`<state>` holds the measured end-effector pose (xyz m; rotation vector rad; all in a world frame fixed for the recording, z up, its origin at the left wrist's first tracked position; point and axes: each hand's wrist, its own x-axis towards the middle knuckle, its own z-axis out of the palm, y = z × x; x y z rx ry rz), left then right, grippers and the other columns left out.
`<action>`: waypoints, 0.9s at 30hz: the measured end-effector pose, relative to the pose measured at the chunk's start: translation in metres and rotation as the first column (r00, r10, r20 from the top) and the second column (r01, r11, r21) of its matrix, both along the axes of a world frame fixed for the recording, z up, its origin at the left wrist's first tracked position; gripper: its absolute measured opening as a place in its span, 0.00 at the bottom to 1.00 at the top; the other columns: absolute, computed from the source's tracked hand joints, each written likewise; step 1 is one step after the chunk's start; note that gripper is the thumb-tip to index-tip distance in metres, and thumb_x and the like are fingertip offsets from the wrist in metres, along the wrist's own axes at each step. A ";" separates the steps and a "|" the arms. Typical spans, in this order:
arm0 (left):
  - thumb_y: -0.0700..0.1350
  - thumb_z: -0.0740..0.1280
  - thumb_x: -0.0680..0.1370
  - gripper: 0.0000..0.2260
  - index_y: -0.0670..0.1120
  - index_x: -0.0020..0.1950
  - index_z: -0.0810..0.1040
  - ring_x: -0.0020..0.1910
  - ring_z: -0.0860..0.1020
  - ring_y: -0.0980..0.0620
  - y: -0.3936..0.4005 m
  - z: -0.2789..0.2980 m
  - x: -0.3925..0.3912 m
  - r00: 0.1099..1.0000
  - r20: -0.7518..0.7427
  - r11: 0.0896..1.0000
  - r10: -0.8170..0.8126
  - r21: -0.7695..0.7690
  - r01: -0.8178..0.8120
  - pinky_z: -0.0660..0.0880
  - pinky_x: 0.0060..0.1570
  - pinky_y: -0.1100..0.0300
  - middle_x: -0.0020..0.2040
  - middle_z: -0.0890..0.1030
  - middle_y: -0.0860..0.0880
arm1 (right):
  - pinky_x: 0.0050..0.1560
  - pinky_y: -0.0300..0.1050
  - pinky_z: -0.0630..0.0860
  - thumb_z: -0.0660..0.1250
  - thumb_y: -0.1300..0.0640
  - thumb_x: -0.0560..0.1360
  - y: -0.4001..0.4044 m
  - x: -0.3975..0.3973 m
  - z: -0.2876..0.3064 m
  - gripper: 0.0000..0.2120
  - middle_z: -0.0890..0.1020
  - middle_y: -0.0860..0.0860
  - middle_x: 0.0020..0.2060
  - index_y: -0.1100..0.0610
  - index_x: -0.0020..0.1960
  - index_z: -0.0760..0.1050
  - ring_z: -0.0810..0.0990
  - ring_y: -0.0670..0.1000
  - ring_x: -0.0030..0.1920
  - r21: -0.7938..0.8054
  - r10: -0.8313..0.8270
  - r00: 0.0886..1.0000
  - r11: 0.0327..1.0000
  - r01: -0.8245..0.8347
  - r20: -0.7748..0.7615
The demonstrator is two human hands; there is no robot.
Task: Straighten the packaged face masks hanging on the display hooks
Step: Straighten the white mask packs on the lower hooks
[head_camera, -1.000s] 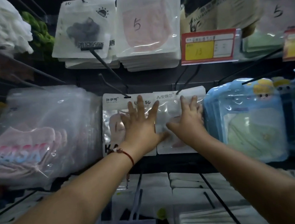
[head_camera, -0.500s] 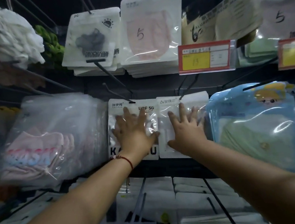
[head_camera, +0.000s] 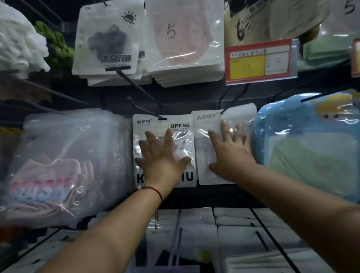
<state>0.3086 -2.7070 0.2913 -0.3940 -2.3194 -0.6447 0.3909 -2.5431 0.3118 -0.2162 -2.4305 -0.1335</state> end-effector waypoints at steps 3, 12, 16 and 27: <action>0.68 0.65 0.73 0.38 0.59 0.77 0.51 0.77 0.47 0.32 -0.011 -0.008 0.014 0.995 -0.100 0.999 -0.004 -0.032 0.000 0.58 0.68 0.27 0.80 0.43 0.43 | 0.74 0.67 0.40 0.65 0.43 0.76 -0.006 0.013 -0.002 0.44 0.35 0.57 0.78 0.48 0.80 0.40 0.35 0.67 0.76 -0.003 0.016 1.000 1.000 -0.016 0.000; 0.65 0.62 0.77 0.37 0.53 0.80 0.50 0.79 0.48 0.37 -0.043 -0.014 0.079 0.984 0.013 0.956 -0.176 -0.235 0.174 0.54 0.74 0.34 0.82 0.48 0.44 | 0.76 0.64 0.46 0.66 0.39 0.74 -0.026 0.079 0.004 0.42 0.49 0.53 0.80 0.46 0.79 0.47 0.45 0.62 0.78 -0.091 0.012 0.995 0.996 -0.002 0.101; 0.66 0.62 0.77 0.39 0.55 0.81 0.50 0.80 0.47 0.38 -0.045 0.002 0.116 0.975 0.030 0.913 -0.222 -0.343 0.219 0.49 0.76 0.37 0.82 0.49 0.45 | 0.76 0.64 0.52 0.66 0.36 0.73 -0.030 0.116 0.008 0.41 0.52 0.51 0.79 0.44 0.79 0.49 0.48 0.61 0.78 -0.100 0.041 0.985 0.995 -0.025 0.166; 0.70 0.61 0.75 0.38 0.58 0.79 0.52 0.78 0.58 0.42 0.024 0.033 0.196 0.980 0.116 0.830 -0.162 -0.521 0.199 0.63 0.70 0.43 0.80 0.57 0.48 | 0.76 0.57 0.53 0.65 0.36 0.74 0.035 0.198 0.025 0.41 0.48 0.48 0.80 0.44 0.79 0.48 0.47 0.56 0.79 -0.066 -0.026 0.970 0.997 0.043 0.241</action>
